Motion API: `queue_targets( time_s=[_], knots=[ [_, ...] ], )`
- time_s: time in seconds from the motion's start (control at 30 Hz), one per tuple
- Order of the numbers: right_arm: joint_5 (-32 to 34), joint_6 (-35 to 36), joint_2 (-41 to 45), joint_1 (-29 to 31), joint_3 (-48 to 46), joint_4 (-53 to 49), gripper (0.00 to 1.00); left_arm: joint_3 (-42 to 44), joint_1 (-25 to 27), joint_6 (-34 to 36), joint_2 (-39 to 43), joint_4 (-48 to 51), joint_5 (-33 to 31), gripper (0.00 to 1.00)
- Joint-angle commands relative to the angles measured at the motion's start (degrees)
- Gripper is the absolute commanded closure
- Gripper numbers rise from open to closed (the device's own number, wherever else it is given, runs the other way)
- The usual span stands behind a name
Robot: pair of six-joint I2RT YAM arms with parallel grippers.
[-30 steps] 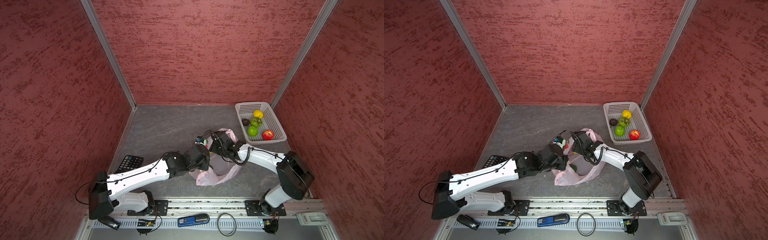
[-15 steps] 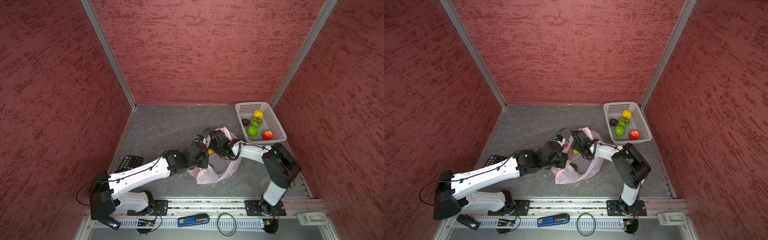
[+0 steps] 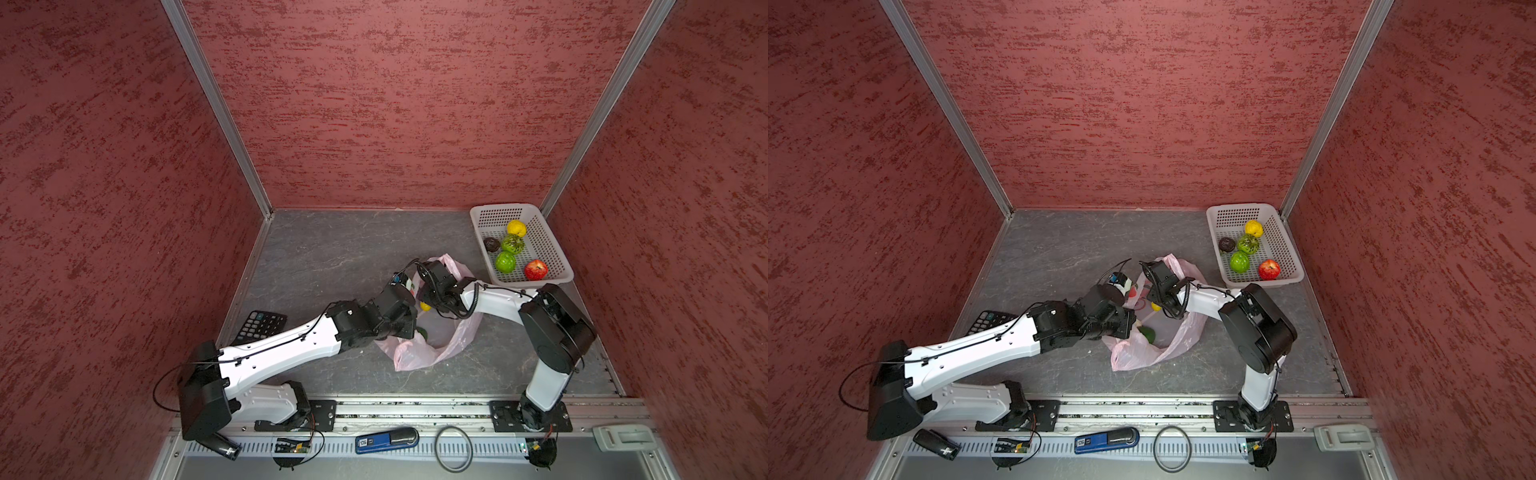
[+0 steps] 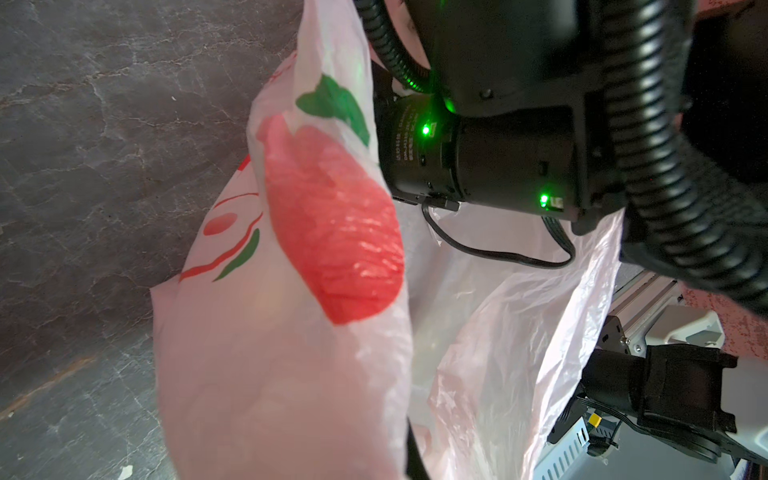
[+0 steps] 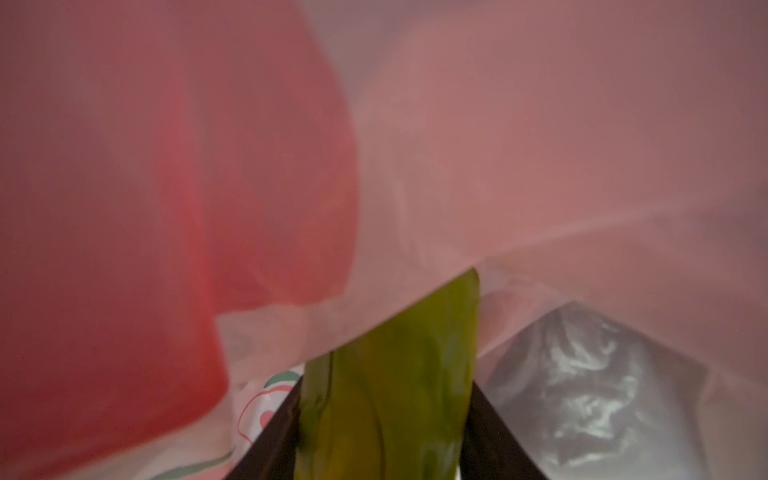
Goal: Untie the knot of the plastic bag and take out the fruit
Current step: 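Lower the right gripper and close it on the yellow-green papaya, then lift the papaya out of the pink bag with the right gripper toward the basket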
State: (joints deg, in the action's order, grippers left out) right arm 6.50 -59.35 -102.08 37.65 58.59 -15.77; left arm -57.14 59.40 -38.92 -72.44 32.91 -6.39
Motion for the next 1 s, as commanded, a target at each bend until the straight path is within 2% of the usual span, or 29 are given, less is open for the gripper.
queue_targets(
  time_s=[0.0, 0.3, 0.57, 0.97],
  knots=[
    [0.99, -0.27, 3.5, -0.19, -0.43, -0.27, 0.55, 0.74, -0.51, 0.95, 0.29, -1.04, 0.02, 1.0],
    [-8.45, 4.28, 11.72, 1.16, -3.27, 0.26, 0.57, 0.68, -1.74, 1.77, 0.97, -1.21, -1.32, 1.0],
    [-9.71, 6.1, 21.56, 4.49, -5.76, -7.03, 0.57, 0.29, -3.4, 3.31, 1.78, -0.86, -1.65, 1.0],
    [-12.72, 9.63, 27.95, 6.44, -5.26, -14.5, 0.56, -0.25, -4.03, 4.35, 1.62, -0.87, -1.17, 1.0]
  ],
)
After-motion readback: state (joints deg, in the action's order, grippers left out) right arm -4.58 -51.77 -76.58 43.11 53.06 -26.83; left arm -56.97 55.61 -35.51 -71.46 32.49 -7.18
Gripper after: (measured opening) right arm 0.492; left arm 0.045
